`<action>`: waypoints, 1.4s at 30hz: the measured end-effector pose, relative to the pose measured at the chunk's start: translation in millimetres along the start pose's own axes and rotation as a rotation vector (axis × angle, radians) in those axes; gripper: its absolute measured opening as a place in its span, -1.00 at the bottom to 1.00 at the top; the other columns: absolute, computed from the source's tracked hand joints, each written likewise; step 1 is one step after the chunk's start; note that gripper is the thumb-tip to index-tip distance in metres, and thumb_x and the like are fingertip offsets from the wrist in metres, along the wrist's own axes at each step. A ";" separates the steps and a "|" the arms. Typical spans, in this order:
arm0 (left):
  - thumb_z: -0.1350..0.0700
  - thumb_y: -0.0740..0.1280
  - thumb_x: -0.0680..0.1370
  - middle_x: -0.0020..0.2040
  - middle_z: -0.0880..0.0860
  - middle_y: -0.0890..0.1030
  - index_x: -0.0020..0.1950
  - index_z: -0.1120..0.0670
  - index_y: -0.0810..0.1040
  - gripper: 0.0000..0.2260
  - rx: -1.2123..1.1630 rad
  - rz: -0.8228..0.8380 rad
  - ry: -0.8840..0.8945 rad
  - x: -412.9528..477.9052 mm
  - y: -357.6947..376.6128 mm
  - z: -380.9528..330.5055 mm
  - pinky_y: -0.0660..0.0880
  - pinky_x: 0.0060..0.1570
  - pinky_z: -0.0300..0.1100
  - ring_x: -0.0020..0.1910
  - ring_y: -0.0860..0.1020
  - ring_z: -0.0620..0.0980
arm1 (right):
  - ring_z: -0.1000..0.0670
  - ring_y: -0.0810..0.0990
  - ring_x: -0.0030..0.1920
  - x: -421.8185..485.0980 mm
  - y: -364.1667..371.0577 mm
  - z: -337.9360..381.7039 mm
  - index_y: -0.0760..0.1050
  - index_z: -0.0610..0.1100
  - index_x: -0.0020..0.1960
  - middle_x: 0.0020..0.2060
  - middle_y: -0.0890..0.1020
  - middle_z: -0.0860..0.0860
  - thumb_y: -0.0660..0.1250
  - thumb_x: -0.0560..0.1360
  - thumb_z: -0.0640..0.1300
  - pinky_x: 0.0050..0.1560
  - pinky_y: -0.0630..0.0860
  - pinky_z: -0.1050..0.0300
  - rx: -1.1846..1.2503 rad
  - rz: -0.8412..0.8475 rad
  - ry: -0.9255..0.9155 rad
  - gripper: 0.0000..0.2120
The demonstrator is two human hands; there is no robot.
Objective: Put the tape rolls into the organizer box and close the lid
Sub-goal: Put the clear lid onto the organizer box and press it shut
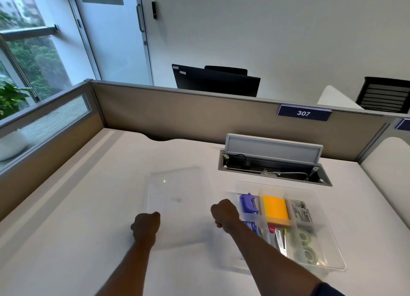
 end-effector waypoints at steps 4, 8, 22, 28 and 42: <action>0.25 0.28 0.54 -0.18 0.12 0.52 -0.03 0.18 0.49 -0.97 -0.447 0.358 -0.054 7.8 -8.8 -20.2 0.46 0.00 0.07 -0.07 0.51 0.16 | -0.11 0.53 -0.45 10.0 -18.6 11.3 0.36 -0.19 -0.28 -0.34 0.49 -0.15 0.18 0.40 -0.26 -0.36 0.49 0.15 0.126 0.022 -0.004 -0.91; 0.26 0.29 0.53 -0.15 0.15 0.62 0.00 0.14 0.50 -0.92 -0.516 0.390 0.215 -5.3 -17.0 -70.5 0.53 -0.15 -0.06 -0.18 0.60 0.07 | -0.04 0.39 -0.48 18.4 -38.9 28.7 0.32 -0.19 -0.34 -0.35 0.40 -0.13 0.24 0.40 -0.31 -0.34 0.36 0.14 0.274 0.021 -0.110 -0.82; 0.18 0.33 0.47 -0.05 0.05 0.72 0.01 0.01 0.67 -0.82 0.122 0.049 1.188 -137.8 43.2 -167.1 0.56 -0.01 -0.06 -0.03 0.64 0.10 | -0.23 0.59 0.07 27.0 -191.7 3.5 0.43 -0.34 0.19 0.06 0.57 -0.30 0.06 0.50 0.35 -0.04 0.66 -0.09 1.334 0.341 -0.163 -0.26; 0.28 0.33 0.46 -0.05 0.02 0.72 -0.04 0.01 0.70 -0.77 0.314 0.044 1.377 -155.9 84.1 -132.0 0.37 0.26 0.00 -0.05 0.64 0.05 | -0.25 0.65 0.04 24.9 -253.2 -47.3 0.36 -0.36 0.23 0.02 0.62 -0.36 0.25 0.52 0.16 -0.07 0.67 -0.06 1.198 0.357 -0.079 -0.41; -0.28 0.27 0.46 0.54 0.20 0.16 0.52 0.17 0.06 -0.18 0.315 0.514 0.538 -159.3 130.6 -81.3 0.21 0.42 0.08 0.49 0.21 0.20 | -0.09 0.62 -0.38 24.4 -290.7 -130.1 0.51 -0.35 -0.08 -0.24 0.70 -0.25 0.22 0.48 -0.41 -0.41 0.59 0.15 0.589 0.274 0.184 -0.90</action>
Point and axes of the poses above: each hand's wrist, its own x-axis towards the middle knuckle, its own y-axis out of the palm, z = x × y, the point moved 2 cm from there along x, towards the middle knuckle
